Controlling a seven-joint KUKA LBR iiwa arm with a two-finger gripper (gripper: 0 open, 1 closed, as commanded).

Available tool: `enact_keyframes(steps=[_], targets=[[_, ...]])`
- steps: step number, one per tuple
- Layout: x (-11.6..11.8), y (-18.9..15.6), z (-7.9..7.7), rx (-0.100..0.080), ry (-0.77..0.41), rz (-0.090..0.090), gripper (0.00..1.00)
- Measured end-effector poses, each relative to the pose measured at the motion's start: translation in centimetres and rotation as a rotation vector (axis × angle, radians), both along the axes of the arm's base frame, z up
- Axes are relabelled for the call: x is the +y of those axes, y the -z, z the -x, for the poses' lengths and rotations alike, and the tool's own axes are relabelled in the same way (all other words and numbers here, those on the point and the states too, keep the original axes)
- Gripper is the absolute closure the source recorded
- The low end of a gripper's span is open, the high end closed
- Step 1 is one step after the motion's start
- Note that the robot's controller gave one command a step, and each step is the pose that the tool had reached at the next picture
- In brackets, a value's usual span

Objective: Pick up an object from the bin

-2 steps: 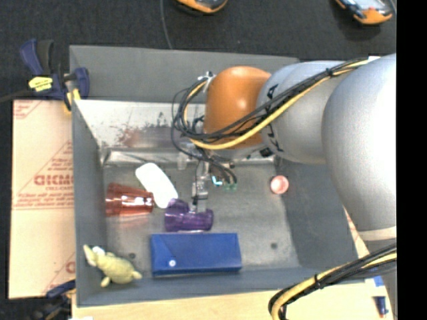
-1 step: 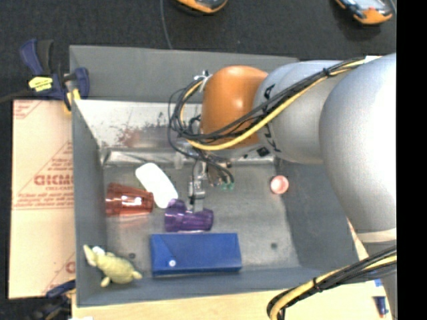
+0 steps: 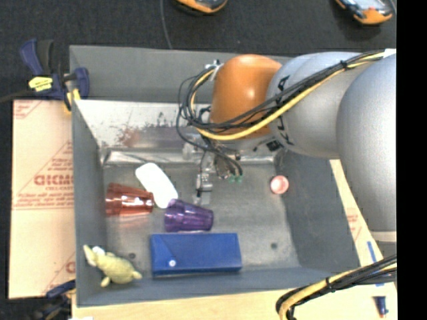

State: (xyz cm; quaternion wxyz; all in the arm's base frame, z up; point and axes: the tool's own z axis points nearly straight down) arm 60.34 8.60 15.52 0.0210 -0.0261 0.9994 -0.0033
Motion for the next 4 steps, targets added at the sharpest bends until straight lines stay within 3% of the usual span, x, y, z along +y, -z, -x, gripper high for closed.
enact_keyframes(steps=[1,2,3,4], targets=[[-0.8,4.9,6.2,-0.003,0.002,0.0,0.0],[3.1,2.5,5.7,-0.026,-0.001,-0.003,1.0],[3.1,2.6,5.9,-0.022,-0.003,-0.002,0.0],[3.1,2.6,5.9,-0.022,-0.003,-0.001,0.0]])
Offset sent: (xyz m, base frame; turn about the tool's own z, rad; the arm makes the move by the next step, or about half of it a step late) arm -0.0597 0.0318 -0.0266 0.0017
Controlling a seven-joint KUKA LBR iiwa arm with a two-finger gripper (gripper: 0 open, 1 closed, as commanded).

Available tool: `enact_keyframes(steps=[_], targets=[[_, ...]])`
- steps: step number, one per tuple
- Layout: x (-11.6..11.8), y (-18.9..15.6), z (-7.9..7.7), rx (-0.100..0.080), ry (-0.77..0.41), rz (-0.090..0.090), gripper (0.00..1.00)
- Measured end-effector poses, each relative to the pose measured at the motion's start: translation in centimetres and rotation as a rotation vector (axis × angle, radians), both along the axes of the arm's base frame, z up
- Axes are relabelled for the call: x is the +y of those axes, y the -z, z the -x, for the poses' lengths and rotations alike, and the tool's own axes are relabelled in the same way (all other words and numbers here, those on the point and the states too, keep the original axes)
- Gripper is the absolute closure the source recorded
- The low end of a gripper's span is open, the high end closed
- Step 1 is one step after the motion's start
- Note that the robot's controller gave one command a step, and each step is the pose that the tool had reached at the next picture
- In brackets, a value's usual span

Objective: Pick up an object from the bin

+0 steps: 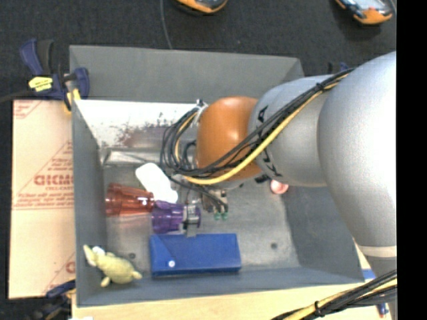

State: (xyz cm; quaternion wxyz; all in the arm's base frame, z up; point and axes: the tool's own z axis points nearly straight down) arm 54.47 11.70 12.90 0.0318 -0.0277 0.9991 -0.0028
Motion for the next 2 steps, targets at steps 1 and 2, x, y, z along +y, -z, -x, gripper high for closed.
enact_keyframes(steps=[1,2], targets=[[-1.6,3.3,0.0,-0.002,0.021,-0.001,0.0],[-0.5,5.2,0.6,-0.006,0.009,-0.002,0.0]])
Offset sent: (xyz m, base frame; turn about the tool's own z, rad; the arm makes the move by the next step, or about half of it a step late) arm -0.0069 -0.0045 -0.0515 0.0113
